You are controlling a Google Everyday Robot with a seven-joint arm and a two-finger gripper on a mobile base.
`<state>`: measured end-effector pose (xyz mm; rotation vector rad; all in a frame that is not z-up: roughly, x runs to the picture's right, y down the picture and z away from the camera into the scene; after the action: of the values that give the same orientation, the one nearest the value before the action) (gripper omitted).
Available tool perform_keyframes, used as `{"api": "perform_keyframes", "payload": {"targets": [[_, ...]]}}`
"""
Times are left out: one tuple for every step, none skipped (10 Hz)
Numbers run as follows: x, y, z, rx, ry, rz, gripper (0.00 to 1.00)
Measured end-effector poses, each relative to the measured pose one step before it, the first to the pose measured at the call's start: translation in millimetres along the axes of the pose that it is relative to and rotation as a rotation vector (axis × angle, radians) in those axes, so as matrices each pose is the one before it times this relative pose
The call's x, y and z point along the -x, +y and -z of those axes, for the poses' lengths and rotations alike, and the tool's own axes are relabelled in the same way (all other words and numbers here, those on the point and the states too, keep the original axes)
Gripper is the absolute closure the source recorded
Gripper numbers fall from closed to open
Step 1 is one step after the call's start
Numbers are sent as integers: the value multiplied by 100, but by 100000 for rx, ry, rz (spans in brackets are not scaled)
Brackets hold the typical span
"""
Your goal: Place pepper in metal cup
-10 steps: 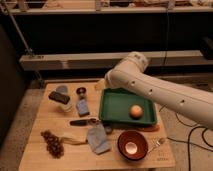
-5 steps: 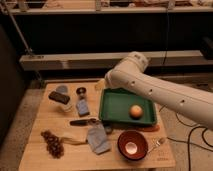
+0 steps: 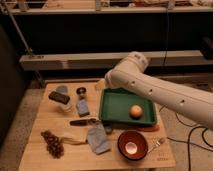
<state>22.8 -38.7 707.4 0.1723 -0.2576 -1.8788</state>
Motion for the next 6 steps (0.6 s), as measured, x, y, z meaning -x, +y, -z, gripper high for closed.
{"api": "perform_keyframes", "payload": {"targets": [[1,0,0,1,-2,3,20],[0,-1,1,2,0,0,20],[-10,32,5,77,-32,-18,20],[-53,251,64,792,-289,-733,20],[-347,677,182,3334,-659,-3165,20],[-842,835,542,5425,-434,-3619,20]]}}
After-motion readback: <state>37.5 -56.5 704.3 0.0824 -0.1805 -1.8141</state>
